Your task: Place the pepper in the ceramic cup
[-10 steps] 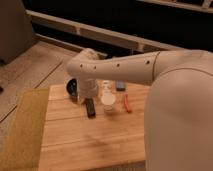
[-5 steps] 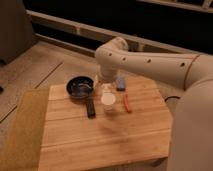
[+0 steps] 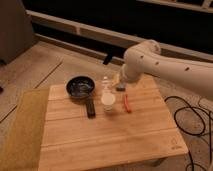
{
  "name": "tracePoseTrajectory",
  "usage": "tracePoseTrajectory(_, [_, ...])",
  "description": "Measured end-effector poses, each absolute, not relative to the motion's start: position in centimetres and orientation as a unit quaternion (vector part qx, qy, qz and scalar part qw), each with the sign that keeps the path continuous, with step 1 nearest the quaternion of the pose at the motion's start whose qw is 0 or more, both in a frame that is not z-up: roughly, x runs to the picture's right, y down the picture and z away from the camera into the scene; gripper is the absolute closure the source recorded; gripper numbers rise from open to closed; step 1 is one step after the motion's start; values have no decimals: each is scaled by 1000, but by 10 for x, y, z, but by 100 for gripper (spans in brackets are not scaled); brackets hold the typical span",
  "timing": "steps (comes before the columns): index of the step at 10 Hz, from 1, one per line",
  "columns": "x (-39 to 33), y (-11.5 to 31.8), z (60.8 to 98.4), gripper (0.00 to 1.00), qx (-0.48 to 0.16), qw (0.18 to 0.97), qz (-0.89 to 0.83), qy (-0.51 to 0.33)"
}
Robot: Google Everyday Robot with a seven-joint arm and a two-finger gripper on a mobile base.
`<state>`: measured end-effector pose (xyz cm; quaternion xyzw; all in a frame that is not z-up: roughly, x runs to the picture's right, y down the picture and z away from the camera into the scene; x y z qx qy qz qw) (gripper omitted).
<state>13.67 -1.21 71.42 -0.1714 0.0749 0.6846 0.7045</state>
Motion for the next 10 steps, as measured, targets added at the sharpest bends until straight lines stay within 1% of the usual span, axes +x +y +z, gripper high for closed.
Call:
tracePoseTrajectory(5, [141, -8, 714, 35, -168, 710, 679, 82])
tracePoseTrajectory(7, [159, -5, 732, 35, -143, 726, 661, 126])
tracePoseTrajectory(8, [175, -8, 744, 35, -120, 734, 653, 142])
tracePoseTrajectory(10, [181, -11, 767, 35, -105, 737, 654, 134])
